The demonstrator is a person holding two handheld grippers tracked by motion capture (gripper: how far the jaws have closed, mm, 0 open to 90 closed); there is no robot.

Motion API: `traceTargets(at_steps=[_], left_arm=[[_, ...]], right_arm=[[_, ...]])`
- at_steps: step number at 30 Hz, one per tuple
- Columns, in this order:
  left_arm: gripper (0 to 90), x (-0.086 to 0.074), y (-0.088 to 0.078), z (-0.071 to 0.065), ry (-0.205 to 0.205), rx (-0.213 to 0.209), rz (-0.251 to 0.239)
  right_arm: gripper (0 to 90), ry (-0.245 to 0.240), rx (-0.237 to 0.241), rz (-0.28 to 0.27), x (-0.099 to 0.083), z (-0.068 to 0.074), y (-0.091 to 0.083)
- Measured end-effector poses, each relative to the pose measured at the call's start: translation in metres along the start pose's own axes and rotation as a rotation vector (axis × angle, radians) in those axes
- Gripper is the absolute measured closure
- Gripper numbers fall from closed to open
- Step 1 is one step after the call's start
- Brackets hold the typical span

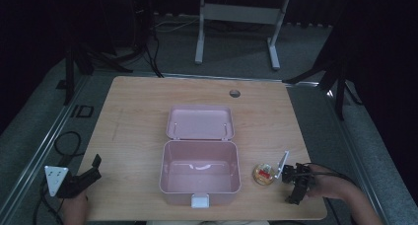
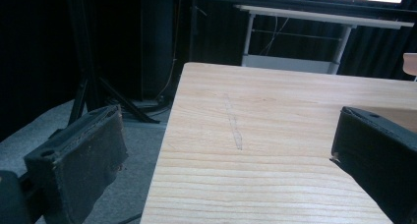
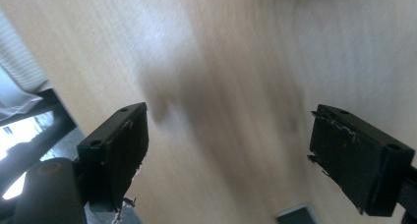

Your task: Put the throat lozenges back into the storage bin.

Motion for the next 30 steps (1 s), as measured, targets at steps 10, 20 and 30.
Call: traceTargets(at_steps=[10,20,30], left_arm=[[0.4,0.000,0.000,0.000,0.000,-0.003,0.000],[0.4,0.000,0.000,0.000,-0.003,-0.008,0.000],[0.4,0.000,0.000,0.000,-0.002,-0.010,0.001]], right_arm=[[19.6,-0.083,-0.005,-0.018,0.028,-0.009,-0.003],[19.7,-0.120,0.001,-0.012,0.049,-0.018,-0.006],[19.7,-0.174,-0.016,-0.010,0.075,-0.021,-0.005]])
Point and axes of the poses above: each handheld gripper's, and its own axes: y roughly forward along the jaws, x roughly out of its top, z roughly to its left, the point moved 10 cm from there along y, roughly forward along the jaws, and after that the axes turned 12 degrees about -x, right-handed, at the moved point
